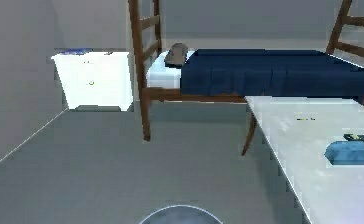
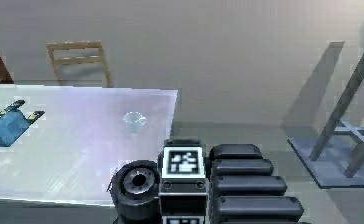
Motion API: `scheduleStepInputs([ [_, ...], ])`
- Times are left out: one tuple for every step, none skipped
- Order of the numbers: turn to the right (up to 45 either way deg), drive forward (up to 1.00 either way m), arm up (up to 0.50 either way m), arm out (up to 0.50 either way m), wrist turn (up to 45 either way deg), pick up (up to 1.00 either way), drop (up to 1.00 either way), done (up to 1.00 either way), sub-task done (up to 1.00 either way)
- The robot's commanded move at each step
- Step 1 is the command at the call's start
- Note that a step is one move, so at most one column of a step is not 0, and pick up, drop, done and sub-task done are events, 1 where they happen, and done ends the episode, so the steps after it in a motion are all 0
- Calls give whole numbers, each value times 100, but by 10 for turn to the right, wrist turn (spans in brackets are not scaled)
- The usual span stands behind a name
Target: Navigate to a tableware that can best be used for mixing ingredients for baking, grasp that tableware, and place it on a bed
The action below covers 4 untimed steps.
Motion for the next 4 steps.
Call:
scheduleStepInputs([
  [0,100,0,0,0,0,0,0,0],
  [90,0,0,0,0,0,0,0,0],
  [0,25,0,0,0,0,0,0,0],
  [-120,0,0,0,0,0,0,0,0],
])
